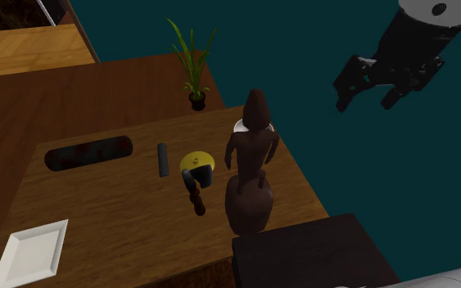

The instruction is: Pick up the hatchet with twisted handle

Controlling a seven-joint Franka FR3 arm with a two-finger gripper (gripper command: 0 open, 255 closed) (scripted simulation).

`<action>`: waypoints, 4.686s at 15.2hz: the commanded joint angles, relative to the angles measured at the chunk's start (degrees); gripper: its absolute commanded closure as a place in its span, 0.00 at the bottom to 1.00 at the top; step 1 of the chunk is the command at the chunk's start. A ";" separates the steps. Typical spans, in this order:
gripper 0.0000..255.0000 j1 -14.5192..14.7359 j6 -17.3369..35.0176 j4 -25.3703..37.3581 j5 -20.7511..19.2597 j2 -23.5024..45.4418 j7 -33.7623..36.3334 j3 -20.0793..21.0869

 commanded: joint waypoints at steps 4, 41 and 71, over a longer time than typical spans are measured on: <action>0.00 0.42 1.95 -3.34 2.51 -1.26 6.76 4.46; 0.00 -9.27 32.19 11.99 -10.80 53.66 92.37 57.05; 1.00 -10.95 22.99 16.63 -1.35 44.86 85.14 57.91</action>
